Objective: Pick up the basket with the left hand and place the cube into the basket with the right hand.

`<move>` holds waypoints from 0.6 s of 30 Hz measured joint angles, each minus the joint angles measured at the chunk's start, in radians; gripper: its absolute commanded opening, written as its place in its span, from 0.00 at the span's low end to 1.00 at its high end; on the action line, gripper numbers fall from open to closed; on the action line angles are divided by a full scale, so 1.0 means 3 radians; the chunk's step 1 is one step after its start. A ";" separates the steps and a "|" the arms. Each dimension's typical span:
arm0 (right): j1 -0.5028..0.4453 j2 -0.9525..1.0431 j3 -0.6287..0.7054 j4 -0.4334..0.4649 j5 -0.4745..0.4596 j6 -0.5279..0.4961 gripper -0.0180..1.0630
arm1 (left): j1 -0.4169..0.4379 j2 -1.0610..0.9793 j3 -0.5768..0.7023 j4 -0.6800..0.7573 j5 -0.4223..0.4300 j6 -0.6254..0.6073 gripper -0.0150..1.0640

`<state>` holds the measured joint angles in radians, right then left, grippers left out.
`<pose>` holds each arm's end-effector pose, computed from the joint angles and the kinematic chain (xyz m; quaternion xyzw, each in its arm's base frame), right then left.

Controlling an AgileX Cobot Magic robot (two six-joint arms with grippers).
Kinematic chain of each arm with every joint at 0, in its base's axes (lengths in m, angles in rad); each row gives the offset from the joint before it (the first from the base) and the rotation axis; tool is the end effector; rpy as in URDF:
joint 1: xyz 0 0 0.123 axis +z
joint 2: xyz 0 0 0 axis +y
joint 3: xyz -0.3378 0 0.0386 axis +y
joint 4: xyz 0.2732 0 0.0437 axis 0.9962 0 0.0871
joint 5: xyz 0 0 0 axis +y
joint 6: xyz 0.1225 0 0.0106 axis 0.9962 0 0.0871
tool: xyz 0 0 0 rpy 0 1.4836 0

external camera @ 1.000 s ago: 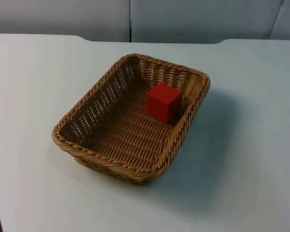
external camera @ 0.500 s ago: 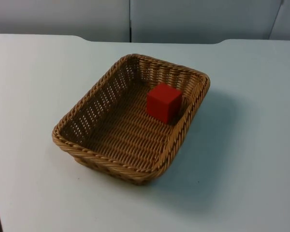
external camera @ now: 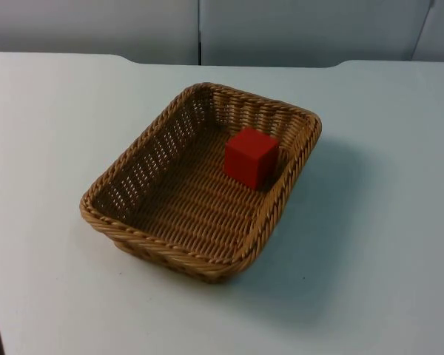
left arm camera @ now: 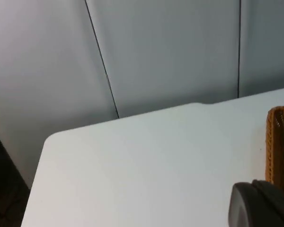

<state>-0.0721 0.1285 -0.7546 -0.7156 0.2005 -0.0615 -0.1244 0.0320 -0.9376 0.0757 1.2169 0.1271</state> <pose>-0.0321 -0.0139 0.4649 -0.1105 0.4733 -0.3847 0.7847 -0.0808 0.0189 0.3871 0.0862 0.7765 0.0368 0.6231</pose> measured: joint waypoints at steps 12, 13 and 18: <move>0.0037 -0.0424 0.0088 0.2120 0.1486 -0.0150 0.02 | 0.0000 -0.0098 0.0707 -0.0574 -0.0269 0.0000 0.01; 0.0054 -0.0424 0.0128 0.2424 0.1687 -0.0288 0.02 | 0.0000 -0.0098 0.0807 -0.0600 -0.0268 0.0000 0.01; 0.0089 -0.0424 0.0179 0.3275 0.2577 -0.1031 0.02 | 0.0000 -0.0092 0.1170 -0.0782 -0.0369 0.0011 0.01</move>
<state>-0.0455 0.0013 -0.7008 0.2670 0.9737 -0.3708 -0.1244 0.0043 -0.5866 -0.1589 1.1061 0.1304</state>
